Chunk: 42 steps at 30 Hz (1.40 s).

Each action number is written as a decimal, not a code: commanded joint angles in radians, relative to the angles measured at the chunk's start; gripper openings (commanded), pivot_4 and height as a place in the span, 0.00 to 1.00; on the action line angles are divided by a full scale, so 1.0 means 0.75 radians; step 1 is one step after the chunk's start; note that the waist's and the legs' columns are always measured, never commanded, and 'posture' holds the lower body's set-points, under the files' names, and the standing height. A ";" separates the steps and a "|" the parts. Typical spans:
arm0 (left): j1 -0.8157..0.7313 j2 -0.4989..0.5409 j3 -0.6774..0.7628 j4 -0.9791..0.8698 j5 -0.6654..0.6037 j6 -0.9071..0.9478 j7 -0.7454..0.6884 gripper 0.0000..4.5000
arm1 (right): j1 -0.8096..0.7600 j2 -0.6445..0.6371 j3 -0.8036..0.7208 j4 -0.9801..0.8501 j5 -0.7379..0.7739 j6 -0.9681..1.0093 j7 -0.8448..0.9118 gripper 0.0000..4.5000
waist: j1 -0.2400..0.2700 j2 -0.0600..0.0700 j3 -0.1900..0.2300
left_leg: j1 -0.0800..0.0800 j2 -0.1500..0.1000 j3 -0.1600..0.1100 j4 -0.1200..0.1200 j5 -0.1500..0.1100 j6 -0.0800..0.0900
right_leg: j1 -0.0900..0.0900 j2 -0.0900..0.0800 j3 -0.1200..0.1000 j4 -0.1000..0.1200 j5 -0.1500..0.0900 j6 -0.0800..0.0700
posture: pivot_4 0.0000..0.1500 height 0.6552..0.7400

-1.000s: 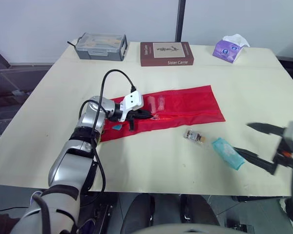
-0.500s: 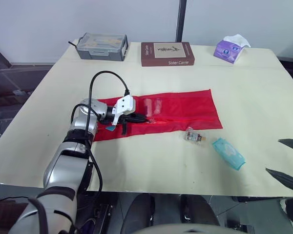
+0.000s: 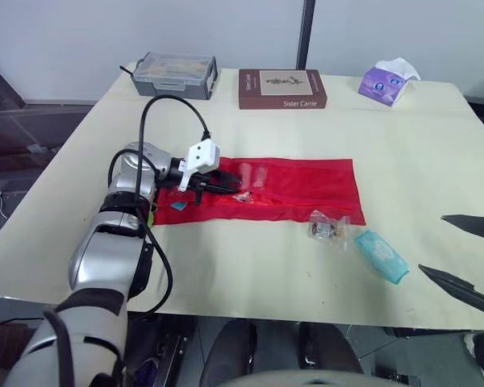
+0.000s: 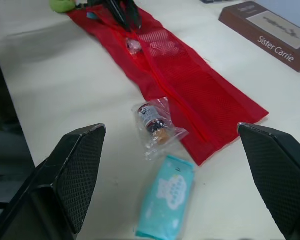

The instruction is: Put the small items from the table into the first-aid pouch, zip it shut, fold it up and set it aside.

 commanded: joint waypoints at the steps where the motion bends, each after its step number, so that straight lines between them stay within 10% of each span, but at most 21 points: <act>1: 0.154 0.049 0.064 -0.483 -0.115 0.457 0.089 0.64 | 0.002 0.008 -0.009 -0.042 0.027 -0.032 -0.031 1.00 | -0.004 0.001 0.000 | 0.000 0.000 0.000 0.000 0.000 0.000 | 0.000 0.000 0.000 0.000 0.000 0.000 | 1.00 1.00; 9: 0.490 -0.048 -0.052 -1.417 0.003 1.148 0.667 0.74 | -0.038 -0.022 -0.025 -0.085 0.192 -0.010 -0.104 1.00 | 0.018 0.001 -0.001 | 0.000 0.000 -0.001 0.002 0.000 0.000 | 0.002 -0.002 0.000 0.001 -0.001 -0.003 | 1.00 1.00; 24: 0.522 -0.116 -0.357 -1.345 0.314 0.882 1.032 0.74 | -0.225 -0.181 0.038 -0.091 0.450 0.023 -0.242 1.00 | 0.009 0.001 -0.001 | 0.003 -0.001 0.000 0.001 0.000 0.000 | 0.003 -0.001 0.001 0.001 -0.003 -0.005 | 1.00 1.00; 33: 0.502 -0.114 -0.291 -1.235 0.216 0.713 0.927 0.02 | -0.222 -0.152 0.095 -0.127 0.419 0.021 -0.309 1.00 | 0.008 0.001 -0.001 | 0.003 -0.001 0.000 0.001 0.000 0.000 | 0.003 -0.001 0.001 0.000 -0.002 -0.005 | 1.00 1.00; 42: 0.436 -0.020 -0.217 -0.954 0.140 0.476 0.763 0.02 | 0.140 0.017 -0.193 -0.088 0.318 -0.015 -0.153 1.00 | 0.012 0.000 -0.001 | 0.002 -0.001 0.000 0.001 0.000 0.000 | 0.003 -0.001 0.000 0.000 0.000 -0.002 | 1.00 1.00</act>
